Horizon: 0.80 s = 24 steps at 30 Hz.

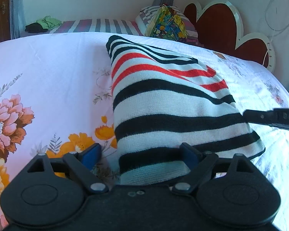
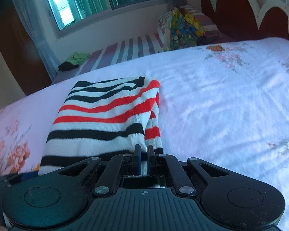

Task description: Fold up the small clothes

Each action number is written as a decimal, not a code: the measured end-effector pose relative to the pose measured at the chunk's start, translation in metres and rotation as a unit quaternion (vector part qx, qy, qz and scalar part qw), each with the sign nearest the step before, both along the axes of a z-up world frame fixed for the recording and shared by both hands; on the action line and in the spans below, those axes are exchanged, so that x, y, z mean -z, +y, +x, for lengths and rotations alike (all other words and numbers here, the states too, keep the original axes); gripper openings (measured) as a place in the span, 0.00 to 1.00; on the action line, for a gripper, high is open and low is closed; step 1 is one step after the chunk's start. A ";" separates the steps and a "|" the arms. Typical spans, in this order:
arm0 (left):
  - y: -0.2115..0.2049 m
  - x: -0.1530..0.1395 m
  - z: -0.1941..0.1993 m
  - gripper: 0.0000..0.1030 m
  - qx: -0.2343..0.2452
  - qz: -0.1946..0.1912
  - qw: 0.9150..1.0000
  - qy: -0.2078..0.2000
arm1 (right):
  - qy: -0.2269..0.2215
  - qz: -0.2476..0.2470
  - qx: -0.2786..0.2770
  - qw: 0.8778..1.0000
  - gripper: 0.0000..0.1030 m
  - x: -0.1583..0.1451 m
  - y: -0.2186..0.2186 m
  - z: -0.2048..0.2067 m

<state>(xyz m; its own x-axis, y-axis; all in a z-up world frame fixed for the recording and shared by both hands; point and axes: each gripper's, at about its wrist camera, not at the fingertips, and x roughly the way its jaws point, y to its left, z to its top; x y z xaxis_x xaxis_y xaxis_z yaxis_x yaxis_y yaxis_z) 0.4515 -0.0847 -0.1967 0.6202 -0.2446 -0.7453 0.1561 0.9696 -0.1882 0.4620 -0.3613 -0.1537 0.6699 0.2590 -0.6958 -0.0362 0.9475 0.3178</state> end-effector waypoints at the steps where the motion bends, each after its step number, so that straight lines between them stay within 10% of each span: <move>1: 0.000 0.000 0.001 0.86 0.000 0.000 1.000 0.000 | 0.000 0.002 0.000 1.000 0.03 0.001 0.000 0.003; 10: 0.002 0.000 0.001 0.86 -0.001 -0.003 1.000 0.002 | 0.003 0.040 0.009 0.999 0.10 0.004 -0.008 0.018; 13: 0.002 0.000 0.002 0.87 -0.002 -0.004 1.000 0.004 | -0.014 0.028 0.016 0.999 0.97 0.002 -0.005 0.017; 16: 0.002 0.000 0.002 0.87 -0.002 -0.004 1.000 0.004 | -0.031 0.016 0.003 0.999 0.80 -0.001 0.001 0.016; 18: 0.002 -0.001 0.002 0.87 -0.003 -0.005 1.000 0.005 | -0.018 0.032 0.002 0.999 0.50 0.002 -0.002 0.019; 24: 0.001 -0.001 0.003 0.87 -0.004 -0.006 1.000 0.006 | -0.001 0.036 -0.018 0.999 0.49 0.011 0.001 0.024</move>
